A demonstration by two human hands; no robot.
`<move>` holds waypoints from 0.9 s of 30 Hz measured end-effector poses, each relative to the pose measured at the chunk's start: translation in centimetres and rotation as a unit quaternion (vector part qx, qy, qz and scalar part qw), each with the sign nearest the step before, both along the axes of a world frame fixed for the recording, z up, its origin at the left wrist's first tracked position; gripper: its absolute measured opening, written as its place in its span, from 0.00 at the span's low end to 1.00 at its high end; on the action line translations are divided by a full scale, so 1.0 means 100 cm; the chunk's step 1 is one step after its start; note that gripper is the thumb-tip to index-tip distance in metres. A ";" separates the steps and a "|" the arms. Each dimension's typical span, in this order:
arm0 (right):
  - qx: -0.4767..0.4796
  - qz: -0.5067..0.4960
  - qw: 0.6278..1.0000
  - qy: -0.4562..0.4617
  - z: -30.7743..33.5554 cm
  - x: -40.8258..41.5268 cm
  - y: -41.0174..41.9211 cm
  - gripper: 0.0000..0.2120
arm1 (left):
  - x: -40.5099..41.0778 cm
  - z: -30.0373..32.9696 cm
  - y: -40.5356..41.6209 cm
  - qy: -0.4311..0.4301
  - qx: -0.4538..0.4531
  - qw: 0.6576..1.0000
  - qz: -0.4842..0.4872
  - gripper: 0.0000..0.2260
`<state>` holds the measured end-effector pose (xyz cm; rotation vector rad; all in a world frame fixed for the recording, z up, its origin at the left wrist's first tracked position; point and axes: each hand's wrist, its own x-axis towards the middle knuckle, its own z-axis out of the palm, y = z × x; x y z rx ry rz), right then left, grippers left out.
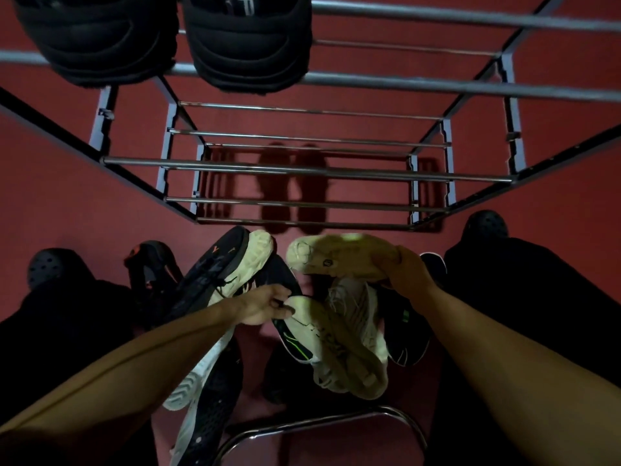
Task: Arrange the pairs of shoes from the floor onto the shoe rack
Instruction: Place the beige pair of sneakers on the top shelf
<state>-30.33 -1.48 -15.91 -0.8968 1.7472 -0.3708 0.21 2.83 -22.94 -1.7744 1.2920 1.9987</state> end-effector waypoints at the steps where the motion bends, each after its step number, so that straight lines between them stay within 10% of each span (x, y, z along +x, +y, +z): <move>1: 0.001 0.008 1.000 0.000 -0.003 -0.002 0.000 0.15 | -0.001 -0.002 0.001 -0.018 -0.022 1.000 -0.011 0.21; 11: -0.028 0.088 0.995 0.043 0.005 0.003 0.000 0.11 | -0.006 0.012 0.003 0.027 -0.088 0.994 -0.058 0.08; 18: -0.042 0.156 0.986 0.039 0.048 0.014 0.012 0.21 | 0.008 0.103 -0.002 0.112 -0.158 0.973 -0.123 0.11; 27: -0.103 0.217 0.969 0.063 0.158 0.017 0.029 0.09 | 0.026 0.246 -0.011 0.078 -0.220 0.961 -0.148 0.07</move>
